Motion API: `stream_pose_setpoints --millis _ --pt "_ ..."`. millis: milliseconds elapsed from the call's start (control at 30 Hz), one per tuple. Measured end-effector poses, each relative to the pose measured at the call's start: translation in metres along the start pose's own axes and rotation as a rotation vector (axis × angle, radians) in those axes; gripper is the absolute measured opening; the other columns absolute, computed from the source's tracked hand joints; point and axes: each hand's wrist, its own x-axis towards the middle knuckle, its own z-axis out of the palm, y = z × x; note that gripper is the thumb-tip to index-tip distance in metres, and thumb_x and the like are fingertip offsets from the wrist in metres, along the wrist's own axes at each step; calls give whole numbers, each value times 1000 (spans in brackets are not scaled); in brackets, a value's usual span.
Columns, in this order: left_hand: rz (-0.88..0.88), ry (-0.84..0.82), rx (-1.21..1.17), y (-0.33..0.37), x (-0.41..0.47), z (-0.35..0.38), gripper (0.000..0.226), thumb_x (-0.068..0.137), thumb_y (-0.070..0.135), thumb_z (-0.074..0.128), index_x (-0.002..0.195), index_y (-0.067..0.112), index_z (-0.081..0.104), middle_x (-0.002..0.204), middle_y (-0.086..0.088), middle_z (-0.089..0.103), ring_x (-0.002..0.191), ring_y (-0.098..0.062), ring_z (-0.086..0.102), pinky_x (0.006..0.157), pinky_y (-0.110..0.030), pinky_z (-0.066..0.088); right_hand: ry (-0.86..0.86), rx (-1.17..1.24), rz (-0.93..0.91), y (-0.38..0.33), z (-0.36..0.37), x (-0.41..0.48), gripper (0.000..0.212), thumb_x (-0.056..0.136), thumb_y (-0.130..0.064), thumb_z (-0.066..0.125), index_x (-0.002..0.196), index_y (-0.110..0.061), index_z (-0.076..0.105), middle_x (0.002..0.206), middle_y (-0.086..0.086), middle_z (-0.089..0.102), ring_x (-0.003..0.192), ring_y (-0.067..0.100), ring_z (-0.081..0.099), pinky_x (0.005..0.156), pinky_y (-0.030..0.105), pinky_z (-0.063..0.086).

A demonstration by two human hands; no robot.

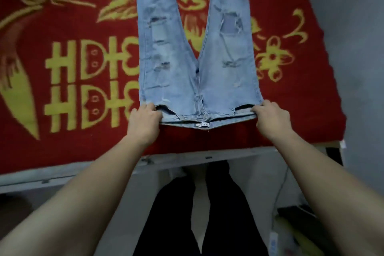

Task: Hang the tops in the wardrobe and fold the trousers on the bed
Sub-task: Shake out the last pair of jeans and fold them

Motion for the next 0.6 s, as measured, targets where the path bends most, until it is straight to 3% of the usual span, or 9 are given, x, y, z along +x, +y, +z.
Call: stream_pose_setpoints --millis 200,267,367,433,500,600 --pt "-7 -190 126 4 -19 82 30 88 13 59 117 20 59 122 -5 51 119 -26 46 85 -38 38 -104 -19 9 -5 87 -25 41 86 -2 60 124 -18 57 119 11 52 109 32 48 67 35 39" --pt "-12 -301 127 6 -19 102 38 86 13 63 122 19 54 127 -6 49 123 -26 45 89 -40 39 -177 -21 -19 -5 106 -24 44 87 -5 60 128 -19 53 122 11 50 112 31 46 71 36 41" --pt "-31 -495 58 13 -16 130 42 88 17 54 129 18 50 136 -7 46 129 -28 40 93 -44 39 -365 -77 -108 -8 131 -14 52 87 -23 61 137 -20 48 131 11 47 121 32 44 90 40 45" --pt "-57 -450 51 21 -16 143 38 90 24 52 126 15 52 133 -9 48 125 -31 43 91 -44 39 -360 -73 -128 -12 144 -8 47 88 -33 58 132 -18 53 130 12 50 122 33 46 91 41 45" --pt "-70 -264 25 32 -14 152 31 89 28 54 116 11 55 121 -13 53 115 -34 48 84 -43 40 -244 -3 -152 -16 155 -3 45 87 -35 59 127 -13 58 121 14 55 115 35 51 84 42 48" --pt "38 -83 -21 52 -6 162 24 82 22 63 101 8 58 104 -15 56 98 -36 53 71 -41 39 -132 26 -264 -24 170 2 42 87 -35 66 121 -11 59 108 15 57 102 37 57 71 42 51"
